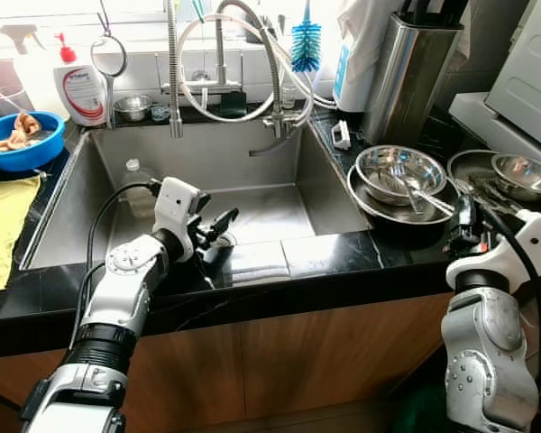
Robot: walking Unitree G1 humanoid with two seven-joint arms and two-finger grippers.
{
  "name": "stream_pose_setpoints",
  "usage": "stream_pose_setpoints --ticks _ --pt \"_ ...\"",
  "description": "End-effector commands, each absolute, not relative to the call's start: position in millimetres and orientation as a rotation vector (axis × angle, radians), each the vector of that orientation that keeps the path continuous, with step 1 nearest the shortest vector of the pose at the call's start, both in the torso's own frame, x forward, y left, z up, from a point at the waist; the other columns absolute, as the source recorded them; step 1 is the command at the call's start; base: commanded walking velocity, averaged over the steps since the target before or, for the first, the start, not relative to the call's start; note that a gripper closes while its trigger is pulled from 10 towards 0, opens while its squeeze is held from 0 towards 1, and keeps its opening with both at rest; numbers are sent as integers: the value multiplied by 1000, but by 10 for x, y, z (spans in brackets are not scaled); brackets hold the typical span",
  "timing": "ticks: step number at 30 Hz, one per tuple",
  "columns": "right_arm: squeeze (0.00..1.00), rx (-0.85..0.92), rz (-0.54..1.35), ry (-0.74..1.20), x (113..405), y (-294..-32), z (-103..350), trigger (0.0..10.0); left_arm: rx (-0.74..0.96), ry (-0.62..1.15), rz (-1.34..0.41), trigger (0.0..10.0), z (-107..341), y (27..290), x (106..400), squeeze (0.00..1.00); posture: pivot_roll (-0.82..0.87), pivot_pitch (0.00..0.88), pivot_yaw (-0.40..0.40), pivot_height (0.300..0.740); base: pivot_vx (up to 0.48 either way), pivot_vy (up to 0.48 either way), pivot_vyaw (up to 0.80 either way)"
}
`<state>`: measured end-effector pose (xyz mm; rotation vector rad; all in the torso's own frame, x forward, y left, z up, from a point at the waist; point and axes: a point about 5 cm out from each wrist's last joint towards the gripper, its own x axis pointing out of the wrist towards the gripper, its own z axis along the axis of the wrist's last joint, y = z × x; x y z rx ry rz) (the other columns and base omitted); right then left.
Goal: Kitchen organization
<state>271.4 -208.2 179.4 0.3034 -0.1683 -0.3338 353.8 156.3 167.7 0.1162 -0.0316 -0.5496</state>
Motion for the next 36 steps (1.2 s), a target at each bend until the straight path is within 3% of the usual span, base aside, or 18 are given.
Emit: stream_pose_setpoints --ticks 1,12,34,35,36 --pt "0 317 -327 -162 2725 -2067 1803 10000 121 -42 -557 10000 1684 1557 3529 0 8 0 -49 740 0 0 0" --pt "0 434 -306 -120 2751 -2061 1685 10000 125 -43 -563 10000 1671 1535 3517 0 11 0 -54 740 0 0 0" --pt "0 426 -281 -113 2892 -2072 1706 10000 134 -46 -558 10000 1681 1538 3517 0 11 0 -54 740 0 0 0" --pt "0 426 -282 -111 2902 -2078 1705 9294 134 -47 -558 10000 1682 1539 3518 0 14 0 -54 740 0 0 0" --pt "0 419 -280 -106 2915 -2081 1702 7922 134 -46 -559 10000 1682 1539 3519 0 14 0 -54 740 0 0 0"
